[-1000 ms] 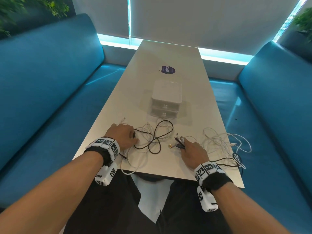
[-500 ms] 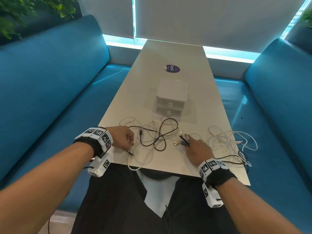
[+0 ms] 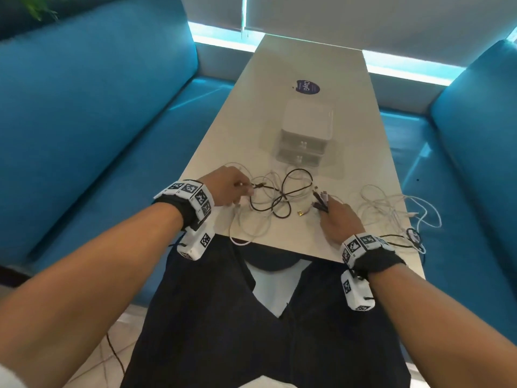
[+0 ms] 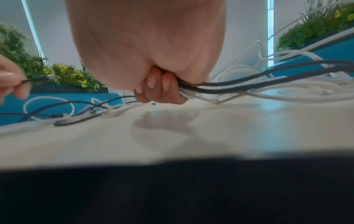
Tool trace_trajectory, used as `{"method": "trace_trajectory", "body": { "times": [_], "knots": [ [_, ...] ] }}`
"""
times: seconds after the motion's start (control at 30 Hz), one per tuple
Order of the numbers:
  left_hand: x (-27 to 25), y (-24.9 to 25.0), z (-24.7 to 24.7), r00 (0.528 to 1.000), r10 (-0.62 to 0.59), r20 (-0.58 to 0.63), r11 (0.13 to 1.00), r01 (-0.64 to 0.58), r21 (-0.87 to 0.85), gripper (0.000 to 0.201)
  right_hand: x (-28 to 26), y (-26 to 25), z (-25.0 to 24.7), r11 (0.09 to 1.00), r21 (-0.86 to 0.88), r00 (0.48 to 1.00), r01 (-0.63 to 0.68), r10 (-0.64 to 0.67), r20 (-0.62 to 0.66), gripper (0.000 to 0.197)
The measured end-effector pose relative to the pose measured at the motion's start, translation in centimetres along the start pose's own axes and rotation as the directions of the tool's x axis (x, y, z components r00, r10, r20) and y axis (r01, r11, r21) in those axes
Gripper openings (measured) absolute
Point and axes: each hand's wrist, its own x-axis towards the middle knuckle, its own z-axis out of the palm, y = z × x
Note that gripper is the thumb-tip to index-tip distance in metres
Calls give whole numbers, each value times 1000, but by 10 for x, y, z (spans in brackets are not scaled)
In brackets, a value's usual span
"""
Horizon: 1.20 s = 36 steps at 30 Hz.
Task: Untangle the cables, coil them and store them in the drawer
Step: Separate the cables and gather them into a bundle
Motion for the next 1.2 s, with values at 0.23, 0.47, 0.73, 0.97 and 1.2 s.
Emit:
{"method": "trace_trajectory", "body": {
  "times": [0.23,0.47,0.73,0.97,1.2],
  "knots": [
    [22,72,33,993,117,-28,990,-119,-76,22,13,-11,-16,918,394,996,-38,68,-63,25],
    [36,131,70,980,201,9,978,-201,62,24,2,-5,-25,818,574,994,-37,88,-60,28],
    [46,123,87,986,169,-10,984,-169,-62,13,3,6,-26,778,628,1000,7,8,-20,26],
    [46,107,85,987,135,91,991,-134,-19,21,14,5,-21,838,545,991,-28,93,-92,21],
    [46,105,91,968,239,80,961,-248,119,24,15,4,-20,976,217,999,-19,25,-22,24]
  ]
}}
